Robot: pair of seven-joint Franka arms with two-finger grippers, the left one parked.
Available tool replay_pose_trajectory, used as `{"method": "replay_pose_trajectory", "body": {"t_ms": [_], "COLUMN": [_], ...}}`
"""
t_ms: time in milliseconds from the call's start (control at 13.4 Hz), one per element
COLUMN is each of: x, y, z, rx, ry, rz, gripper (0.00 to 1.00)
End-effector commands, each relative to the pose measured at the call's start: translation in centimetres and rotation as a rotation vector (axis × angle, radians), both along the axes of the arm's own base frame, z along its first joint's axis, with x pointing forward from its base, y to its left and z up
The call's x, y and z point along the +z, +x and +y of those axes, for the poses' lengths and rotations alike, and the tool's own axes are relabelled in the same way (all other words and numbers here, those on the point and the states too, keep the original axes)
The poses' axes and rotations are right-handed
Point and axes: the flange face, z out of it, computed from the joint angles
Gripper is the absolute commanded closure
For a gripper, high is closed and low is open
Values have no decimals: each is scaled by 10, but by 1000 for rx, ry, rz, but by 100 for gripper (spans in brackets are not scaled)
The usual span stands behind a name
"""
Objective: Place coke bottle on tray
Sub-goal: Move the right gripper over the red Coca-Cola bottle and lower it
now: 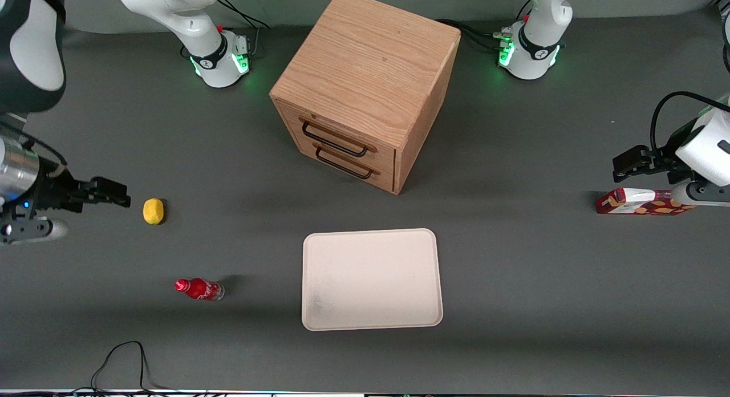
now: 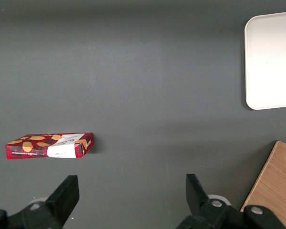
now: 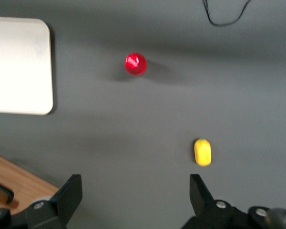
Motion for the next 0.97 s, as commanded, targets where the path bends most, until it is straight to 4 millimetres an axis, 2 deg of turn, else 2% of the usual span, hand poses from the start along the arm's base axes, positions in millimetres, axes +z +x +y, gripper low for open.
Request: {"method": "replay_pose_trajectory", "body": {"t_ms": [0,224,447,894], "x": [-24,-46,-85,-143], "y": [38,59,77,100], "z": [1,4,9,15], "rx": [21,27,35,46], "ry": [-13,-13,-9,-8], "rz": [-1,-50,-67,-90], "gripper": [0,0,0,0]}}
